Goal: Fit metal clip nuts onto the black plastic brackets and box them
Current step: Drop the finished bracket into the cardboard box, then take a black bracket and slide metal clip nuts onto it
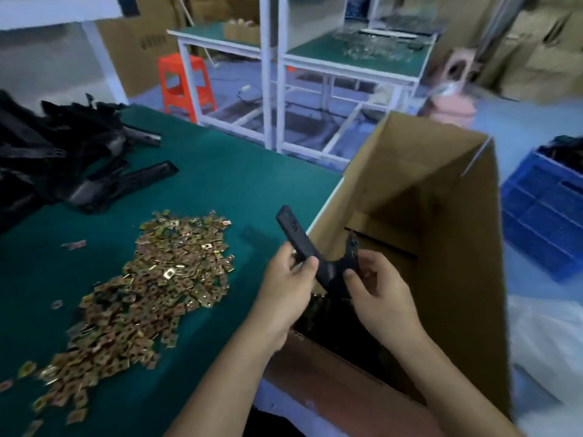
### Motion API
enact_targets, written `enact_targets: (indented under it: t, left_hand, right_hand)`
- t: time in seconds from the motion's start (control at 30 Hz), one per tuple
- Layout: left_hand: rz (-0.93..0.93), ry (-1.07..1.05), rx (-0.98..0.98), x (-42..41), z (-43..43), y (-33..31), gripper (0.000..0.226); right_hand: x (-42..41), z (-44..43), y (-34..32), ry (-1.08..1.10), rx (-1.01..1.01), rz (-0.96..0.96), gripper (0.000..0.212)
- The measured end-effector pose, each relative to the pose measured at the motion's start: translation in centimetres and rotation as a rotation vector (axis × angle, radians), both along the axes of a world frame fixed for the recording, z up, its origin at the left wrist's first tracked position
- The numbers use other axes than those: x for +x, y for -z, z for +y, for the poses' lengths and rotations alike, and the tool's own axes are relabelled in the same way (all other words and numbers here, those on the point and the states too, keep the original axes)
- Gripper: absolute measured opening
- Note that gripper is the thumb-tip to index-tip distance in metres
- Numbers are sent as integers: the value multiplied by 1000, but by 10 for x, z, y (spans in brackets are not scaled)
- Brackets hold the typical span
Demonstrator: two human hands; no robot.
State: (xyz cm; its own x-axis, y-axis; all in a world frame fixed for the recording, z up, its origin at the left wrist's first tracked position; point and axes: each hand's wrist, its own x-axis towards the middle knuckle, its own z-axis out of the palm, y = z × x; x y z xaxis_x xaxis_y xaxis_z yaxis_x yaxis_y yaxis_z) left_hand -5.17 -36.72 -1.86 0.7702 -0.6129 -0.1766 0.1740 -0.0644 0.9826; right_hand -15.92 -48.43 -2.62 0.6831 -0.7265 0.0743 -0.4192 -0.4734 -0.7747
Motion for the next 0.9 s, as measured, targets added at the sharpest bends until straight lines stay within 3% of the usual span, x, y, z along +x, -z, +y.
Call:
enact_targets:
  t: [0.1,0.2,0.3,0.4,0.5,0.63,0.77,0.9]
  left_hand:
    - [-5,143,148,-1,-12,8,15]
    - [-83,184,240,0,-15,9,16]
    - [-71,171,296,-3,-10,11,37]
    - [-46,133,267,-2,4,8,49]
    - [-146,62,216,4,27,-3,38]
    - [-287,-111,145,20,68,-21,33]
    - [-444,-412,146,45,134,-44,31]
    - [-561,-740,294,65,235,-56,30]
  right_hand:
    - [-23,-25,4,-47,52,271,53]
    - [-31,-37,2,-80,81,482,47]
    - [-27,-38,-5,-115,38,593,33]
    - [-14,-23,-15,-155,-46,618,40]
    - [8,6,-28,-216,-116,505,42]
    - [54,70,-49,-416,-178,192,39]
    - [111,141,-63,-657,-160,-6,41]
    - [171,223,-48,-928,-143,-80,53]
